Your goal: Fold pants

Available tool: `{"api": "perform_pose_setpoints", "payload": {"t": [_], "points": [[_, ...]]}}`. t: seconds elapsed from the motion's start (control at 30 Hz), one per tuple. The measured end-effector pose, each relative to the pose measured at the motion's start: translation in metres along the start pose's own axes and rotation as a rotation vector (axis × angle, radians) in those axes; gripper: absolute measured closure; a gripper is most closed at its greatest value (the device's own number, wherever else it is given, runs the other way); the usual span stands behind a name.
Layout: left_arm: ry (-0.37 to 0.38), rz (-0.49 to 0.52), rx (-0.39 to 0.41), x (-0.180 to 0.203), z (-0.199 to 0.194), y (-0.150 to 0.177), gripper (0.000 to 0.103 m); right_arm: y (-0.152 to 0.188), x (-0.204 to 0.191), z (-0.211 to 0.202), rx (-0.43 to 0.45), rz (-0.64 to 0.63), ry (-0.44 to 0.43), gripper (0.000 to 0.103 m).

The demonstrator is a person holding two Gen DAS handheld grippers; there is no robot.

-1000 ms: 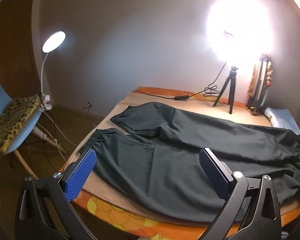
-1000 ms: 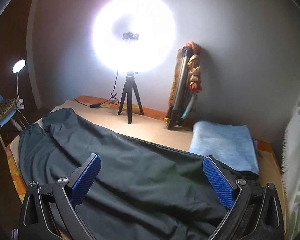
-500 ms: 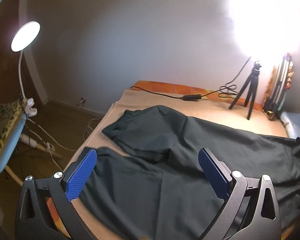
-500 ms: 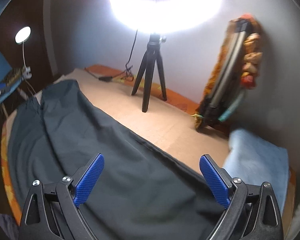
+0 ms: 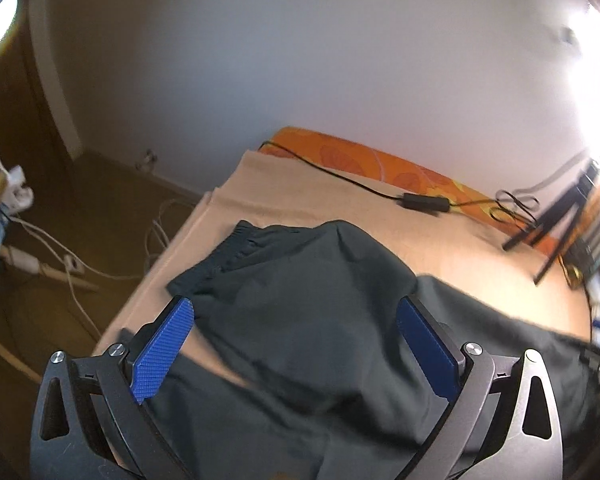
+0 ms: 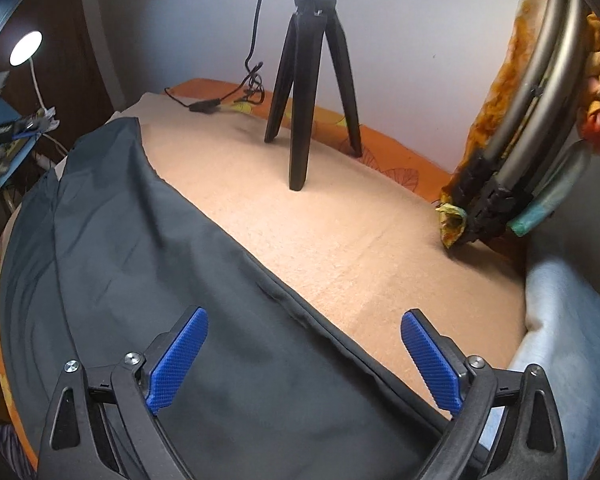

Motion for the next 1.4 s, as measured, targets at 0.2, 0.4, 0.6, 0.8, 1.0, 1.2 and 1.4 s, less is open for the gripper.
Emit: {"api": "perform_pose_setpoints", "payload": {"t": [0.2, 0.4, 0.6, 0.8, 1.0, 1.2, 1.4], "points": [[0.028, -0.036, -0.067, 0.014, 0.035, -0.007, 0.002, 0.001, 0.002, 0.017, -0.026, -0.018, -0.034, 0.003], [0.040, -0.053, -0.085, 0.026, 0.053, -0.007, 0.002, 0.005, -0.014, 0.037, -0.077, -0.051, -0.079, 0.023], [0.055, -0.055, -0.106, 0.035, 0.060, -0.006, 0.002, 0.011, -0.034, 0.036, -0.078, -0.060, -0.145, 0.083], [0.082, -0.091, -0.133, 0.047, 0.070, -0.011, 0.002, 0.011, -0.044, 0.004, -0.004, -0.057, -0.145, 0.100], [0.044, -0.094, -0.180, 0.063, 0.091, -0.010, 0.002, 0.029, -0.080, -0.027, 0.037, -0.111, -0.174, 0.101], [-0.039, -0.108, -0.220, 0.064, 0.114, -0.002, 0.002, 0.042, -0.098, -0.034, 0.032, -0.183, -0.161, 0.101], [-0.117, -0.099, -0.164, 0.057, 0.121, 0.001, 0.014, 0.043, -0.096, -0.038, 0.046, -0.173, -0.158, 0.101]]}}
Point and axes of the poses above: each gripper's, at about its wrist camera, not at the fingertips, and z roughly the way its jaws point, x to its right, y to its underside, the point moved 10 cm from there along z, roughly the way its jaws point, and after that the axes turned 6 degrees about -x, right-handed, at the moved point
